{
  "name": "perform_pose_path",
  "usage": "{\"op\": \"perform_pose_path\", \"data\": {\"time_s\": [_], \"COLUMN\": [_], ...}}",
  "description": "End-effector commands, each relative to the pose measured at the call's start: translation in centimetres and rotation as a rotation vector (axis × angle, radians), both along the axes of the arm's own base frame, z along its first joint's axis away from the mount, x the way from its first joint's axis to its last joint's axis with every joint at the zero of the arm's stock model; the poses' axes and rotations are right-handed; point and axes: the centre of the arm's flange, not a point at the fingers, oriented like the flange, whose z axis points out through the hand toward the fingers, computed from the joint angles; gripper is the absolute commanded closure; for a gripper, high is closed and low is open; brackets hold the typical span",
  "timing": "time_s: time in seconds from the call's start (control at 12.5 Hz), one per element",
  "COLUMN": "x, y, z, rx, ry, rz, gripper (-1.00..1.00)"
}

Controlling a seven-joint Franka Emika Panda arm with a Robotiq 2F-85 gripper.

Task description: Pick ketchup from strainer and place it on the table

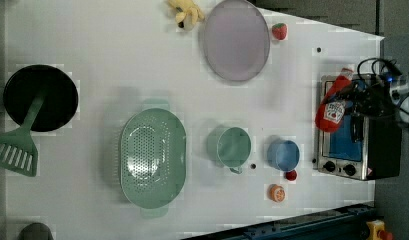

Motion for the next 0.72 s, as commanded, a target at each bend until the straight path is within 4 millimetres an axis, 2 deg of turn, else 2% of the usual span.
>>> {"op": "perform_pose_path", "data": {"time_s": [0.08, 0.4, 0.48, 0.56, 0.72], "x": [-0.5, -2.8, -3.0, -3.1, -2.8], "y": [7.8, 10.4, 10.9, 11.2, 11.6], "z": [-2.3, -7.2, -8.2, -9.1, -8.9], "rx": [0.027, 0.038, 0.042, 0.046, 0.047], "ry": [-0.021, -0.039, -0.039, -0.036, -0.045], "rz": [0.190, 0.211, 0.219, 0.224, 0.231], "gripper": [-0.21, -0.21, -0.27, -0.47, -0.91]}}
